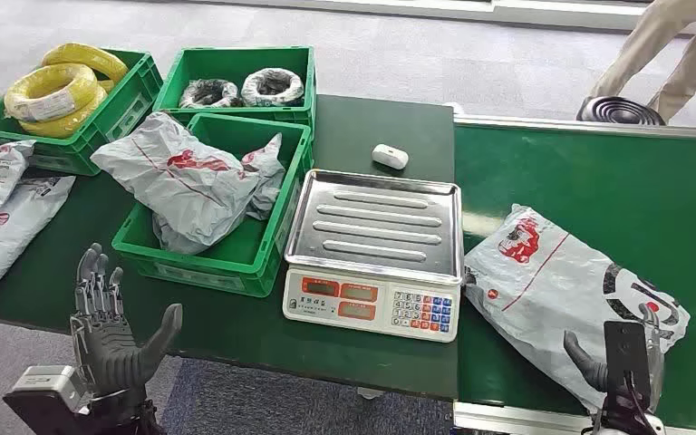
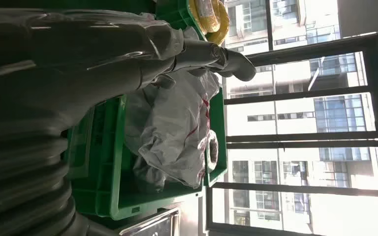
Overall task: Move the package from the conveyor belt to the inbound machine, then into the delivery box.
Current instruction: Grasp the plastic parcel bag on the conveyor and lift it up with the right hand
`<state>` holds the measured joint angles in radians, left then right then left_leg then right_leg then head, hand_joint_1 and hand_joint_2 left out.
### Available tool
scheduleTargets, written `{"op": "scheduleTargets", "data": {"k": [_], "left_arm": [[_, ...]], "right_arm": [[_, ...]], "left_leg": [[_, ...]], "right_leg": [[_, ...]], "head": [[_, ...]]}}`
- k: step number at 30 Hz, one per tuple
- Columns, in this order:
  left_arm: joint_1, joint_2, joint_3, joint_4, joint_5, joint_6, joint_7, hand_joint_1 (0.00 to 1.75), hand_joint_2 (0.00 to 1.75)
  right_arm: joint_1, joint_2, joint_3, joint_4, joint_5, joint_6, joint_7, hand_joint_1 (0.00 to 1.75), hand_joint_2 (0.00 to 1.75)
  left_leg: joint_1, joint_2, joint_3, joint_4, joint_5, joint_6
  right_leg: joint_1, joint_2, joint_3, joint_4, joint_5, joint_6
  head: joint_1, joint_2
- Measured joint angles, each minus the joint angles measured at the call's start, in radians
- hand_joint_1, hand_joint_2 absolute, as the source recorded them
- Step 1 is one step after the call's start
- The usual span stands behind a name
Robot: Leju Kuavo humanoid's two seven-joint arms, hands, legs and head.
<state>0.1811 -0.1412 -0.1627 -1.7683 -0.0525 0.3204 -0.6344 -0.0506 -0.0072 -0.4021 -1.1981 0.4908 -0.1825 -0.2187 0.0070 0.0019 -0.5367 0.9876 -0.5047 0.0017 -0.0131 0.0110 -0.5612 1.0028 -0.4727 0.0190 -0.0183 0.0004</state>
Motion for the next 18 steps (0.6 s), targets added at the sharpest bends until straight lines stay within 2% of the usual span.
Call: {"op": "scheduleTargets", "data": {"k": [2, 8, 14, 15, 18], "left_arm": [[-0.004, 0.002, -0.003, 0.003, 0.002, 0.0, 0.001, 0.0, 1.75], [-0.024, 0.006, -0.018, 0.02, 0.008, 0.0, 0.005, 0.0, 1.75], [-0.027, 0.006, -0.023, 0.025, 0.008, -0.002, 0.006, 0.0, 1.75], [-0.029, 0.006, -0.023, 0.026, 0.008, -0.003, 0.007, 0.0, 1.75], [-0.035, 0.006, -0.023, 0.03, 0.008, -0.007, 0.013, 0.0, 1.75]], "right_arm": [[-0.032, -0.018, -0.003, 0.067, 0.005, 0.005, 0.0, 0.0, 1.75], [-0.185, -0.101, -0.007, 0.396, 0.047, 0.043, 0.006, 0.0, 1.75], [-0.257, -0.133, 0.0, 0.538, 0.071, 0.072, 0.022, 0.0, 1.75], [-0.273, -0.137, 0.005, 0.561, 0.083, 0.091, 0.034, 0.09, 1.75], [-0.329, -0.152, 0.024, 0.633, 0.127, 0.144, 0.069, 1.4, 1.75]], "left_leg": [[0.0, 0.0, 0.0, 0.0, 0.0, 0.0], [0.0, 0.0, 0.0, 0.0, 0.0, 0.0], [0.0, 0.0, 0.0, 0.0, 0.0, 0.0], [0.0, 0.001, 0.001, 0.0, 0.0, 0.0], [0.0, 0.004, 0.004, 0.0, -0.001, 0.001]], "right_leg": [[0.0, 0.0, 0.0, 0.0, 0.0, 0.0], [0.0, 0.0, 0.0, 0.0, 0.0, 0.0], [0.0, 0.0, 0.0, 0.0, 0.0, 0.0], [0.0, 0.0, 0.001, 0.0, 0.0, 0.0], [0.0, 0.002, 0.005, -0.001, 0.0, 0.0]], "head": [[0.0, 0.0], [0.0, 0.0], [0.0, 0.0], [0.0, 0.0], [0.0, 0.0]]}}
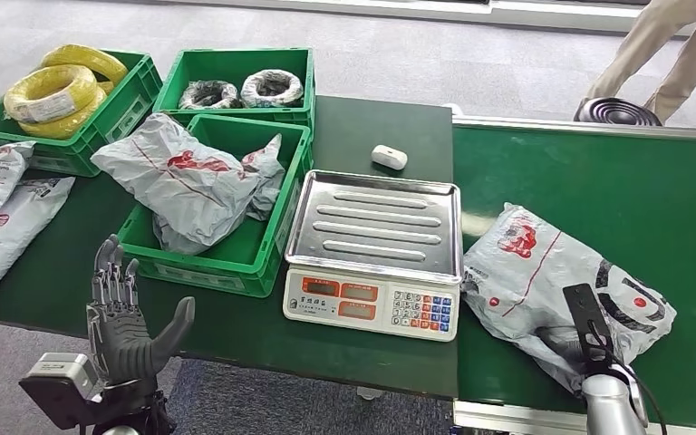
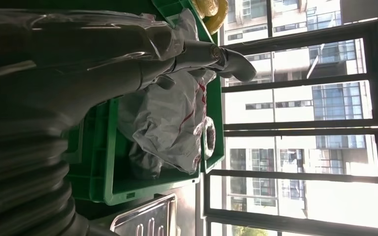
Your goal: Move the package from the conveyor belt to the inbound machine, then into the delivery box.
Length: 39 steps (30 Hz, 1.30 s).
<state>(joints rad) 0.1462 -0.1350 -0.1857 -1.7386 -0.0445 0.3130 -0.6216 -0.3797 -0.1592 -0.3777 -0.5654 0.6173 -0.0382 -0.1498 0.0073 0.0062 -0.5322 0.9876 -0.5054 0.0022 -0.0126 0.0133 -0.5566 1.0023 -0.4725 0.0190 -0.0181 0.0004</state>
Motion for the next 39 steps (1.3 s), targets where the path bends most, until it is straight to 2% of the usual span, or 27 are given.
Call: {"op": "scheduleTargets", "data": {"k": [1, 5, 12, 16, 19, 22, 24, 27, 29, 32, 35, 38, 39], "left_arm": [[-0.002, 0.0, 0.0, 0.001, 0.0, -0.001, 0.003, 0.0, 1.75], [-0.006, 0.0, 0.001, 0.0, -0.005, 0.0, 0.016, 0.0, 1.75], [0.006, -0.002, 0.005, -0.022, -0.02, 0.004, 0.027, 0.0, 1.75], [0.016, -0.002, 0.008, -0.027, -0.019, 0.013, 0.014, 0.0, 1.75], [0.019, -0.001, 0.008, -0.027, -0.009, 0.029, -0.007, 0.0, 1.75], [0.019, 0.003, 0.004, -0.024, 0.01, 0.051, -0.025, 0.0, 1.75], [0.018, 0.006, 0.001, -0.022, 0.02, 0.062, -0.033, 0.0, 1.75], [0.014, 0.008, -0.005, -0.021, 0.025, 0.064, -0.041, 0.0, 1.75], [0.007, 0.008, -0.008, -0.02, 0.025, 0.061, -0.044, 0.0, 1.75], [-0.013, 0.009, -0.013, -0.014, 0.029, 0.054, -0.049, 0.0, 1.75], [-0.037, 0.01, -0.013, -0.006, 0.033, 0.044, -0.053, 0.0, 1.75], [-0.043, 0.01, -0.012, 0.0, 0.033, 0.041, -0.054, 0.0, 1.75], [-0.043, 0.011, -0.012, 0.001, 0.033, 0.04, -0.054, 0.0, 1.75]], "right_arm": [[-0.017, -0.004, 0.008, 0.021, 0.013, 0.008, 0.009, 1.74, 1.75], [-0.067, -0.011, 0.033, 0.068, 0.049, -0.012, 0.015, 1.75, 1.75], [-0.108, -0.005, 0.054, 0.051, -0.004, -0.017, -0.061, 1.75, 1.75], [-0.109, 0.001, 0.053, 0.001, -0.111, -0.009, -0.162, 1.75, 1.75], [-0.102, 0.008, 0.052, -0.107, -0.219, -0.025, -0.208, 1.75, 1.75], [-0.087, 0.016, 0.054, -0.266, -0.307, -0.089, -0.229, 1.75, 1.75], [-0.071, 0.021, 0.059, -0.381, -0.328, -0.189, -0.257, 1.75, 1.75], [-0.041, 0.033, 0.084, -0.561, -0.314, -0.402, -0.339, 1.75, 1.75], [-0.021, 0.042, 0.117, -0.67, -0.285, -0.493, -0.38, 1.75, 1.75], [-0.016, 0.054, 0.216, -0.787, -0.202, -0.474, -0.352, 1.75, 1.75], [-0.042, 0.063, 0.328, -0.826, -0.145, -0.426, -0.308, 1.75, 1.75], [-0.055, 0.069, 0.382, -0.843, -0.145, -0.426, -0.306, 1.75, 1.75], [-0.057, 0.07, 0.391, -0.848, -0.147, -0.427, -0.306, 1.75, 1.31]], "left_leg": [[0.0, 0.0, 0.001, 0.0, 0.0, 0.0], [0.0, 0.001, 0.002, 0.0, 0.0, 0.001], [0.0, -0.002, -0.001, 0.0, 0.005, 0.002], [0.0, -0.003, -0.005, 0.0, 0.005, 0.002], [0.0, -0.004, -0.007, 0.0, 0.005, 0.002], [0.0, -0.005, -0.008, 0.0, 0.005, 0.002], [0.0, -0.005, -0.009, 0.001, 0.005, 0.002], [0.0, -0.005, -0.01, 0.001, 0.005, 0.002], [0.0, -0.005, -0.011, 0.0, 0.005, 0.002], [0.0, -0.002, -0.011, 0.0, 0.005, 0.002], [0.0, -0.002, -0.009, 0.0, 0.007, 0.001], [0.0, -0.009, -0.01, 0.0, 0.009, 0.001], [0.0, -0.01, -0.011, 0.0, 0.009, 0.001]], "right_leg": [[0.0, 0.0, 0.001, 0.0, 0.0, 0.0], [0.0, 0.001, 0.003, -0.001, 0.003, 0.0], [0.0, 0.0, -0.001, 0.0, 0.006, 0.0], [0.0, -0.001, -0.004, 0.0, 0.006, 0.0], [0.0, -0.002, -0.006, 0.0, 0.006, 0.0], [0.0, -0.003, -0.007, 0.0, 0.006, 0.0], [0.0, -0.004, -0.007, 0.0, 0.006, 0.001], [0.0, -0.004, -0.008, 0.0, 0.005, 0.001], [0.0, -0.004, -0.008, 0.0, 0.005, 0.001], [0.0, -0.001, -0.008, 0.0, 0.006, 0.0], [0.0, -0.002, -0.008, 0.0, 0.006, 0.0], [0.0, -0.008, -0.008, 0.0, 0.006, 0.0], [0.0, -0.009, -0.007, 0.0, 0.006, 0.0]], "head": [[0.0, 0.0], [0.0, 0.0], [0.0, 0.0], [0.0, 0.0], [0.0, 0.0], [0.0, 0.0], [0.0, 0.0], [0.0, 0.0], [0.0, 0.0], [0.0, 0.0], [0.0, 0.0], [0.0, 0.0], [0.0, 0.0]]}}
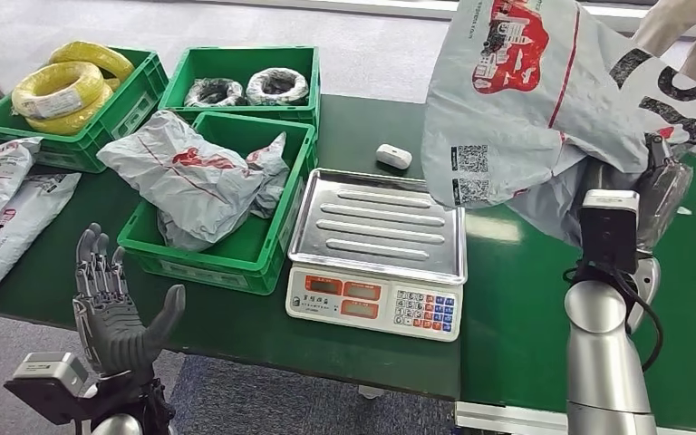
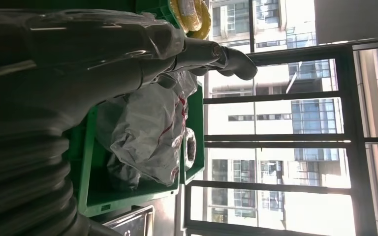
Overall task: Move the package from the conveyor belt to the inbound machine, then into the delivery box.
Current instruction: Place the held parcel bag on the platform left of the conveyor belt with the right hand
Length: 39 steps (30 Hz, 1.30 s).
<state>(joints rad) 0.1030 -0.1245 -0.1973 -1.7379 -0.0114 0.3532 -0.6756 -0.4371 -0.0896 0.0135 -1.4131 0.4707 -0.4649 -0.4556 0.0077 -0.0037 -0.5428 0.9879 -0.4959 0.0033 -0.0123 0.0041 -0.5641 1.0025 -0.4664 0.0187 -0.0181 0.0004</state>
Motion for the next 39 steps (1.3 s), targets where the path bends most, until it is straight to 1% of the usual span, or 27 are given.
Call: {"op": "scheduleTargets", "data": {"k": [3, 5, 6, 8, 10, 11, 14, 15, 16, 18, 19, 20, 21, 24, 27, 29, 31, 35, 39], "left_arm": [[-0.001, 0.001, 0.0, 0.001, 0.0, -0.002, -0.001, 0.0, 1.75], [-0.003, 0.002, 0.001, 0.001, -0.001, -0.002, -0.004, 0.0, 1.75], [-0.006, 0.003, 0.002, 0.001, -0.002, -0.003, -0.006, 0.0, 1.75], [-0.02, 0.003, 0.003, 0.002, -0.004, -0.009, -0.01, 0.0, 1.75], [-0.045, 0.003, 0.005, 0.006, -0.007, -0.016, -0.009, 0.0, 1.75], [-0.057, 0.003, 0.006, 0.008, -0.01, -0.019, -0.007, 0.0, 1.75], [-0.086, 0.002, 0.011, 0.014, -0.02, -0.017, 0.007, 0.0, 1.75], [-0.095, 0.002, 0.015, 0.015, -0.023, -0.015, 0.013, 0.0, 1.75], [-0.103, 0.001, 0.019, 0.015, -0.027, -0.013, 0.02, 0.0, 1.75], [-0.117, 0.0, 0.03, 0.015, -0.038, -0.011, 0.035, 0.0, 1.75], [-0.12, -0.001, 0.036, 0.015, -0.045, -0.012, 0.042, 0.0, 1.75], [-0.123, -0.002, 0.042, 0.015, -0.054, -0.015, 0.049, 0.0, 1.75], [-0.125, -0.004, 0.047, 0.014, -0.063, -0.019, 0.058, 0.0, 1.75], [-0.137, -0.006, 0.058, 0.014, -0.108, -0.039, 0.107, 0.0, 1.75], [-0.159, -0.004, 0.06, 0.018, -0.178, -0.063, 0.173, 0.0, 1.75], [-0.178, 0.002, 0.05, 0.029, -0.232, -0.076, 0.209, 0.0, 1.75], [-0.201, 0.008, 0.033, 0.046, -0.273, -0.084, 0.238, 0.0, 1.75], [-0.237, 0.015, 0.003, 0.077, -0.295, -0.088, 0.258, 0.0, 1.75], [-0.251, 0.021, -0.01, 0.093, -0.297, -0.088, 0.26, 0.0, 1.75]], "right_arm": [[-0.002, 0.001, 0.02, -0.01, -0.003, 0.006, 0.001, 1.75, 0.0], [-0.007, 0.002, 0.033, -0.01, 0.003, 0.051, 0.02, 1.75, 0.0], [-0.018, 0.003, 0.043, -0.004, 0.017, 0.1, 0.042, 1.75, 0.0], [-0.062, 0.013, 0.076, 0.039, 0.066, 0.233, 0.101, 1.75, 0.0], [-0.125, 0.036, 0.115, 0.13, 0.104, 0.354, 0.145, 1.75, 0.0], [-0.156, 0.052, 0.133, 0.184, 0.113, 0.398, 0.156, 1.75, 0.0], [-0.237, 0.104, 0.18, 0.365, 0.14, 0.485, 0.174, 1.74, 0.0], [-0.262, 0.12, 0.196, 0.427, 0.155, 0.503, 0.185, 1.68, 0.0], [-0.285, 0.135, 0.213, 0.487, 0.172, 0.518, 0.198, 1.47, 0.0], [-0.32, 0.158, 0.246, 0.593, 0.206, 0.54, 0.227, 0.65, 0.0], [-0.329, 0.166, 0.26, 0.634, 0.219, 0.548, 0.236, 0.27, 0.0], [-0.336, 0.172, 0.272, 0.668, 0.227, 0.554, 0.241, 0.04, 0.0], [-0.339, 0.177, 0.282, 0.698, 0.232, 0.559, 0.242, 0.0, 0.0], [-0.341, 0.179, 0.297, 0.759, 0.231, 0.555, 0.229, 0.0, 0.0], [-0.326, 0.173, 0.297, 0.773, 0.194, 0.529, 0.168, 0.0, 0.0], [-0.303, 0.165, 0.287, 0.753, 0.158, 0.508, 0.116, 0.0, 0.0], [-0.28, 0.156, 0.272, 0.718, 0.132, 0.491, 0.081, 0.0, 0.0], [-0.254, 0.141, 0.251, 0.664, 0.116, 0.482, 0.068, 0.0, 0.0], [-0.239, 0.132, 0.24, 0.636, 0.114, 0.481, 0.065, 0.0, 0.0]], "left_leg": [[0.0, -0.001, -0.001, 0.0, 0.0, 0.0], [0.0, -0.001, -0.002, 0.0, 0.0, 0.0], [0.0, 0.0, -0.003, 0.0, 0.0, 0.0], [0.0, 0.002, -0.004, 0.0, 0.0, 0.0], [0.0, 0.003, -0.003, 0.0, 0.001, -0.001], [0.001, 0.003, -0.003, 0.0, 0.002, -0.001], [0.002, 0.0, -0.004, 0.0, 0.005, -0.003], [0.002, -0.001, -0.005, 0.0, 0.005, -0.003], [0.003, -0.001, -0.005, 0.0, 0.005, -0.003], [0.003, -0.002, -0.005, 0.0, 0.005, -0.004], [0.003, -0.002, -0.006, 0.0, 0.005, -0.004], [0.003, -0.003, -0.006, 0.0, 0.005, -0.004], [0.003, -0.003, -0.007, 0.0, 0.005, -0.004], [0.002, -0.003, -0.009, 0.0, 0.005, -0.004], [0.002, -0.003, -0.009, 0.001, 0.005, -0.004], [0.002, -0.003, -0.009, 0.001, 0.005, -0.004], [0.002, -0.003, -0.01, 0.001, 0.005, -0.004], [0.002, -0.002, -0.009, 0.001, 0.005, -0.004], [0.002, -0.002, -0.009, 0.001, 0.005, -0.004]], "right_leg": [[-0.001, 0.0, 0.0, 0.0, 0.0, 0.0], [-0.001, 0.0, -0.001, 0.0, 0.0, 0.0], [-0.001, 0.0, -0.001, 0.0, 0.0, 0.0], [0.0, 0.001, -0.002, 0.0, 0.001, -0.001], [0.0, 0.002, -0.003, 0.0, 0.002, -0.001], [0.001, 0.002, -0.003, 0.0, 0.002, -0.002], [0.003, 0.0, -0.004, 0.001, 0.003, -0.002], [0.003, 0.0, -0.004, 0.001, 0.003, -0.002], [0.003, -0.001, -0.004, 0.001, 0.003, -0.002], [0.003, -0.001, -0.005, 0.001, 0.003, -0.002], [0.003, -0.002, -0.005, 0.001, 0.003, -0.002], [0.003, -0.002, -0.005, 0.001, 0.003, -0.002], [0.003, -0.002, -0.006, 0.001, 0.003, -0.002], [0.003, -0.003, -0.008, 0.001, 0.003, -0.002], [0.002, -0.002, -0.009, 0.001, 0.003, -0.002], [0.002, -0.003, -0.009, 0.001, 0.003, -0.002], [0.002, -0.003, -0.009, 0.001, 0.004, -0.002], [0.002, -0.002, -0.01, 0.001, 0.004, -0.002], [0.003, -0.002, -0.01, 0.001, 0.004, -0.002]], "head": [[0.0, 0.0], [0.0, 0.0], [0.0, 0.0], [0.0, 0.0], [0.0, 0.0], [0.0, 0.0], [0.0, 0.0], [0.0, 0.0], [0.0, 0.0], [0.0, 0.0], [0.0, 0.0], [0.0, 0.0], [0.0, 0.0], [0.0, 0.0], [0.0, 0.0], [0.0, 0.0], [0.0, 0.0], [0.0, 0.0], [0.0, 0.0]]}}
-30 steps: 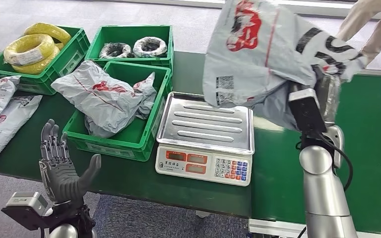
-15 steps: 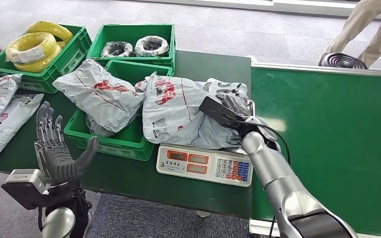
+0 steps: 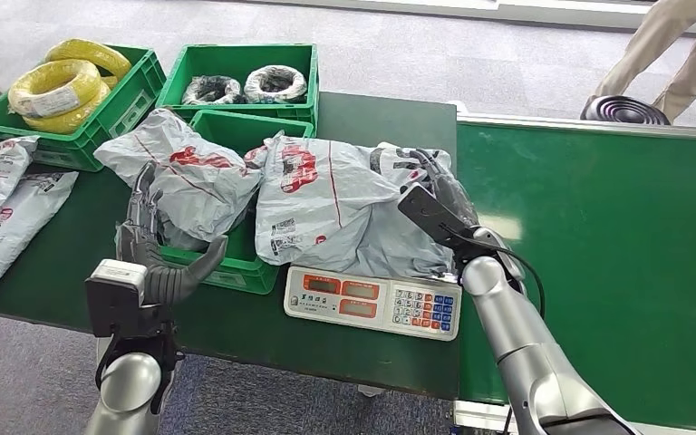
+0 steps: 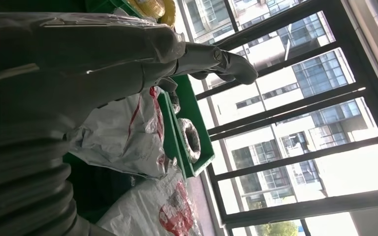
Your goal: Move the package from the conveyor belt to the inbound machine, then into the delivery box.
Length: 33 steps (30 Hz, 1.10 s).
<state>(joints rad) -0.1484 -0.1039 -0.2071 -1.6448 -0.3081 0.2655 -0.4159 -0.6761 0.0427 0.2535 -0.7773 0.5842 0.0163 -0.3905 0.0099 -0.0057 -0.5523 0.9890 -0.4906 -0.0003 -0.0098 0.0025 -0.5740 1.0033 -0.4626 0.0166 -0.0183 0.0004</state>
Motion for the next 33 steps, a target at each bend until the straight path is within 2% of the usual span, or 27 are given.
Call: {"op": "scheduleTargets", "data": {"k": [3, 6, 12, 18, 22, 26, 32, 33], "left_arm": [[-0.013, 0.005, -0.013, 0.013, -0.036, -0.003, 0.022, 0.0, 1.75], [-0.06, 0.01, -0.048, 0.05, -0.135, -0.024, 0.093, 0.0, 1.75], [-0.27, -0.006, -0.167, 0.27, -0.273, -0.102, 0.217, 0.0, 1.75], [-0.508, -0.083, -0.255, 0.612, -0.344, -0.114, 0.269, 0.0, 1.75], [-0.62, -0.157, -0.311, 0.817, -0.375, -0.133, 0.293, 0.0, 1.75], [-0.667, -0.211, -0.389, 0.928, -0.36, -0.148, 0.328, 0.0, 1.75], [-0.701, -0.239, -0.448, 1.005, -0.345, -0.148, 0.338, 0.0, 1.75], [-0.706, -0.241, -0.456, 1.013, -0.343, -0.154, 0.341, 0.1, 1.75]], "right_arm": [[0.01, -0.004, -0.008, -0.019, -0.02, -0.017, -0.021, 0.0, 0.0], [0.046, -0.011, -0.028, -0.078, -0.067, -0.06, -0.058, 0.0, 0.0], [0.267, -0.031, -0.12, -0.385, -0.212, -0.093, -0.083, 0.0, 0.0], [0.503, -0.035, -0.196, -0.618, -0.28, -0.173, -0.104, 0.0, 0.0], [0.615, -0.013, -0.226, -0.739, -0.292, -0.205, -0.101, 0.0, 0.0], [0.686, 0.017, -0.249, -0.836, -0.292, -0.214, -0.098, 0.0, 0.0], [0.72, 0.034, -0.269, -0.894, -0.29, -0.216, -0.097, 0.0, 0.0], [0.724, 0.036, -0.272, -0.9, -0.287, -0.216, -0.097, 0.0, 0.0]], "left_leg": [[0.0, 0.0, 0.0, 0.0, 0.0, 0.0], [0.0, -0.003, 0.0, 0.0, 0.0, 0.0], [0.0, -0.006, -0.001, 0.001, 0.0, 0.001], [0.0, -0.006, -0.003, 0.001, 0.0, 0.001], [0.0, -0.005, -0.003, 0.001, 0.0, 0.001], [0.0, -0.004, -0.003, 0.001, -0.001, 0.001], [0.0, -0.003, -0.003, 0.001, 0.0, 0.001], [0.0, -0.004, -0.003, 0.001, 0.0, 0.001]], "right_leg": [[0.0, 0.0, 0.0, 0.0, 0.0, 0.0], [0.0, -0.003, 0.0, 0.0, 0.0, 0.0], [-0.001, -0.006, 0.0, 0.0, 0.0, 0.0], [-0.001, -0.005, -0.001, -0.001, 0.0, 0.0], [-0.001, -0.005, -0.001, -0.001, 0.0, 0.0], [-0.001, -0.003, -0.002, -0.001, 0.0, 0.0], [-0.001, -0.003, -0.001, -0.001, 0.0, 0.001], [-0.001, -0.003, -0.001, -0.001, 0.0, 0.001]], "head": [[0.0, 0.0], [0.0, 0.0], [0.0, 0.0], [0.0, 0.0], [0.0, 0.0], [0.0, 0.0], [0.0, 0.0], [0.0, 0.0]]}}
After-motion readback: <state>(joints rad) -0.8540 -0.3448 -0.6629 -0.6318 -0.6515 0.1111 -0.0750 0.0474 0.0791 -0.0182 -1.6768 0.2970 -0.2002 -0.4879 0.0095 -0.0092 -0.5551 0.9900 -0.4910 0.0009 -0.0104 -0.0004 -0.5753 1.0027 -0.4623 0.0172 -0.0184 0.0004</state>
